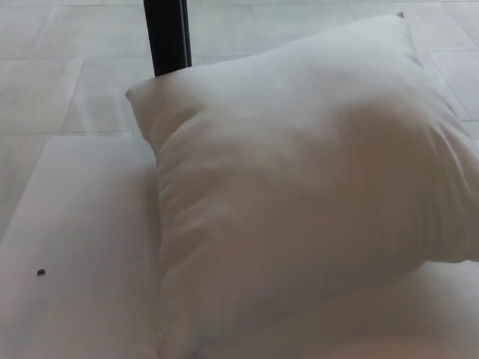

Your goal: The robot uses its left hand to press on the left side of the pillow kept in the middle of the desk and uses its right hand to lift up and the right side of the pillow and turn it over

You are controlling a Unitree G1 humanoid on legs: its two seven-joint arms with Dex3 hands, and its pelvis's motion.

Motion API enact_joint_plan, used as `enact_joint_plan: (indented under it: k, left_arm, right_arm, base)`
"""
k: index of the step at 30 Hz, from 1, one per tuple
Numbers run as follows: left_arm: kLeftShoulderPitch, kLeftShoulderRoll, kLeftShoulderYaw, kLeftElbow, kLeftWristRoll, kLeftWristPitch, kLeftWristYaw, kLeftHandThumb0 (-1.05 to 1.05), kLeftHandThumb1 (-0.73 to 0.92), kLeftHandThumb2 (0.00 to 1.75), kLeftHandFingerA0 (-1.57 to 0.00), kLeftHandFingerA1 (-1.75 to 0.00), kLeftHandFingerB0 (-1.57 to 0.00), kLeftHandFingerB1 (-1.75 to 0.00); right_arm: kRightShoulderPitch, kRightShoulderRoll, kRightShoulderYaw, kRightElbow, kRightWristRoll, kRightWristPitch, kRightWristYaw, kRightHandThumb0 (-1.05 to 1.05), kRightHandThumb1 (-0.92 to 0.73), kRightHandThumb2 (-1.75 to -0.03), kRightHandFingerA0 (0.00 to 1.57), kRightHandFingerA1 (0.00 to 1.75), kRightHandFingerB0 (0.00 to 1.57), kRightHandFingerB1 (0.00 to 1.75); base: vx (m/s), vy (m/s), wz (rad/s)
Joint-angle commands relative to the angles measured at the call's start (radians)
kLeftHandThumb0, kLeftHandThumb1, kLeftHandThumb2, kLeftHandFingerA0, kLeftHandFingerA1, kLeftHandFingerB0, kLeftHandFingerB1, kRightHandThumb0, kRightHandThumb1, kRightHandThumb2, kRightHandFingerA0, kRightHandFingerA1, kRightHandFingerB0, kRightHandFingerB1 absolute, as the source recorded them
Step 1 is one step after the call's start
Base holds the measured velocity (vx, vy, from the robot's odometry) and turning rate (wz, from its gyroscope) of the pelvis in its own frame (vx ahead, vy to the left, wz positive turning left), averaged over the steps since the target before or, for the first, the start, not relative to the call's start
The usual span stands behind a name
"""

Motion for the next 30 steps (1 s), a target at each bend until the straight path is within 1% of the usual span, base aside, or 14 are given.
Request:
enact_joint_plan:
  k: [1, 3, 4, 5, 8, 9, 12, 16, 19, 20, 24, 25, 29, 30]
  left_arm:
    - [0.178, -0.134, 0.097, 0.121, -0.120, -0.035, -0.080, -0.82, 0.57, 0.92, -0.41, -0.69, -0.05, -0.39]
    - [0.238, -0.171, 0.102, 0.145, -0.117, -0.063, -0.097, -0.79, 0.69, 0.61, -0.33, -0.59, -0.12, -0.35]
    - [0.263, -0.173, 0.100, 0.165, -0.105, -0.066, -0.096, -0.81, 0.54, 0.91, -0.33, -0.60, -0.09, -0.45]
    - [0.309, -0.209, 0.102, 0.129, -0.108, -0.067, -0.090, -0.85, 0.58, 0.91, -0.35, -0.60, -0.09, -0.44]
    - [0.330, -0.223, 0.108, 0.120, -0.110, -0.069, -0.085, -0.77, 0.68, 0.60, -0.42, -0.55, -0.15, -0.35]
    - [0.335, -0.227, 0.127, 0.113, -0.120, -0.049, -0.061, -0.77, 0.66, 0.60, -0.42, -0.52, -0.17, -0.34]
    - [0.371, -0.218, 0.151, 0.109, -0.111, -0.059, -0.040, -0.72, 0.55, 0.89, -0.27, -0.58, -0.05, -0.45]
    - [0.409, -0.175, 0.145, 0.139, -0.057, -0.040, -0.014, -0.74, 0.57, 0.90, -0.31, -0.61, -0.09, -0.47]
    - [0.422, -0.136, 0.149, 0.196, -0.049, -0.043, -0.032, -0.71, 0.55, 0.87, -0.24, -0.58, -0.10, -0.45]
    - [0.418, -0.132, 0.151, 0.202, -0.051, -0.041, -0.032, -0.70, 0.54, 0.88, -0.31, -0.59, -0.09, -0.45]
    - [0.399, -0.114, 0.134, 0.199, -0.033, -0.037, -0.025, -0.69, 0.69, 0.61, -0.47, -0.57, -0.17, -0.37]
    - [0.398, -0.111, 0.125, 0.188, -0.027, -0.035, -0.026, -0.71, 0.70, 0.61, -0.49, -0.57, -0.18, -0.37]
    - [0.400, -0.085, 0.100, 0.211, -0.013, -0.043, -0.053, -0.72, 0.71, 0.61, -0.37, -0.54, -0.16, -0.37]
    - [0.403, -0.072, 0.090, 0.225, -0.003, -0.046, -0.060, -0.74, 0.58, 0.91, -0.33, -0.58, -0.11, -0.46]
  right_arm:
    - [0.070, 0.007, -0.156, 0.202, 0.103, -0.293, -0.201, -1.05, -0.64, -1.13, 0.57, 1.20, 0.00, 0.33]
    - [0.100, 0.022, -0.166, 0.243, 0.101, -0.330, -0.225, -1.05, -0.65, -1.13, 0.64, 1.17, 0.00, 0.30]
    - [0.135, 0.036, -0.171, 0.252, 0.102, -0.363, -0.202, -0.94, -0.78, -0.66, 0.30, 1.08, 0.00, 0.30]
    - [0.149, 0.038, -0.158, 0.262, 0.087, -0.384, -0.206, -0.91, -0.58, -1.06, 0.26, 0.85, 0.00, 0.47]
    - [0.216, 0.046, -0.051, 0.280, -0.015, -0.473, -0.217, -0.95, -0.61, -1.04, 0.25, 0.78, 0.03, 0.53]
    - [0.259, 0.046, 0.029, 0.290, -0.092, -0.524, -0.225, -0.95, -0.75, -0.66, 0.27, 0.92, 0.00, 0.70]
    - [0.319, 0.056, 0.080, 0.315, -0.121, -0.552, -0.238, -0.98, -0.71, -0.62, 0.80, 1.34, 0.00, 0.72]
    - [0.361, 0.061, 0.091, 0.335, -0.093, -0.572, -0.232, -1.00, -0.60, -0.98, 0.56, 0.94, 0.02, 0.60]
    - [0.365, 0.057, 0.083, 0.371, -0.059, -0.588, -0.237, -0.89, -0.69, -0.61, 0.40, 0.94, 0.00, 0.76]
    - [0.371, 0.053, 0.092, 0.379, -0.064, -0.590, -0.246, -0.91, -0.55, -0.97, 0.76, 1.16, 0.03, 0.63]
    - [0.396, 0.040, 0.116, 0.401, -0.064, -0.602, -0.280, -0.90, -0.73, -0.63, 0.97, 1.27, 0.00, 0.65]
    - [0.397, 0.036, 0.117, 0.405, -0.059, -0.602, -0.284, -0.88, -0.54, -1.04, 0.74, 1.10, 0.01, 0.55]
    - [0.375, 0.026, 0.101, 0.429, -0.011, -0.595, -0.273, -0.92, -0.52, -0.97, 0.43, 0.82, 0.09, 0.67]
    - [0.378, 0.025, 0.115, 0.434, -0.018, -0.612, -0.267, -0.89, -0.68, -0.60, 0.43, 0.92, 0.03, 0.76]
  base:
    - [0.00, 0.000, 0.00]
    - [0.00, 0.000, 0.00]
    - [0.00, 0.000, 0.00]
    - [0.00, 0.000, 0.00]
    - [0.00, 0.000, 0.00]
    - [0.00, 0.000, 0.00]
    - [0.00, 0.000, 0.00]
    - [0.00, 0.000, 0.00]
    - [0.00, 0.000, 0.00]
    - [0.00, 0.000, 0.00]
    - [0.00, 0.000, 0.00]
    - [0.00, 0.000, 0.00]
    - [0.00, 0.000, 0.00]
    - [0.00, 0.000, 0.00]
